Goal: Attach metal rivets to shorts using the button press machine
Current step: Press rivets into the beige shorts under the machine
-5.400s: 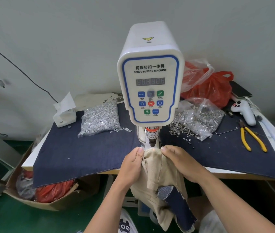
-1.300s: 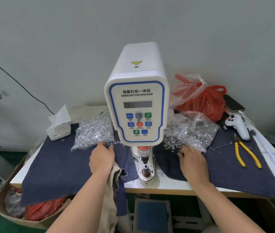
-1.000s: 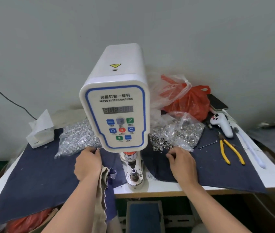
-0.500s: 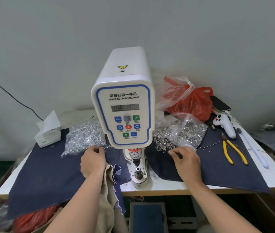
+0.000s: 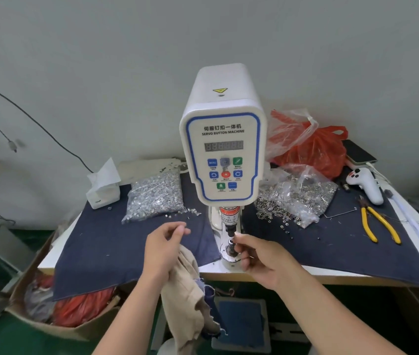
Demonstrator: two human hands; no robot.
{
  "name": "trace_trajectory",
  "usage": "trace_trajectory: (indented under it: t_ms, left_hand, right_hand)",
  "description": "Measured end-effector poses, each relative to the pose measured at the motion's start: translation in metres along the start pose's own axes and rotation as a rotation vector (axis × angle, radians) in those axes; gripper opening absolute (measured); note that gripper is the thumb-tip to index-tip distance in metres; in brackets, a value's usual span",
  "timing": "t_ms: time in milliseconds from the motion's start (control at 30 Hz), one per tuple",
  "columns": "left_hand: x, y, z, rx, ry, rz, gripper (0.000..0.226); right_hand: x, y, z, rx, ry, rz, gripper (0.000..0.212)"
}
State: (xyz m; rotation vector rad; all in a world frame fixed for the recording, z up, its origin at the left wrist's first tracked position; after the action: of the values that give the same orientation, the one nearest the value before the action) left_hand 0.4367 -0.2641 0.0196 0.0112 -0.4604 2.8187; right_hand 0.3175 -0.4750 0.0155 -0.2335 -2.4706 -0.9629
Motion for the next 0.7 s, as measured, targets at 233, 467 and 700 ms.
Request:
trace_trajectory:
  t_ms: [233,467,700]
  left_hand:
    - [0.026,0.026,-0.003,0.084,-0.032,-0.109,0.008]
    - [0.035,0.051,0.01,0.114,-0.006,-0.195,0.007]
    - [0.041,0.07,0.022,0.131,0.024,-0.174,0.004]
  right_hand:
    - [0.002,0.006,0.004,-0.19,0.015,-0.087,0.008]
    - [-0.001,0.006,-0.003,-0.112,-0.007,-0.1,0.021]
    - [0.006,0.003,-0.005,-0.029,0.004,-0.184,0.014]
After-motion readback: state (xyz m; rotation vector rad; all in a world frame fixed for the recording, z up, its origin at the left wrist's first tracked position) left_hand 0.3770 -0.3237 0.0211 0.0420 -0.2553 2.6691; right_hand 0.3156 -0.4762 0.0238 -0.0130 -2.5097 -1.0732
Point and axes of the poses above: each hand's wrist, its own x-axis away from the middle knuckle, its own y-axis out of the palm, z = x × y, the point moved 5 cm from there along -x, towards the middle knuckle, and after that the axes turned 14 degrees about -z, right-handed, at the moved point
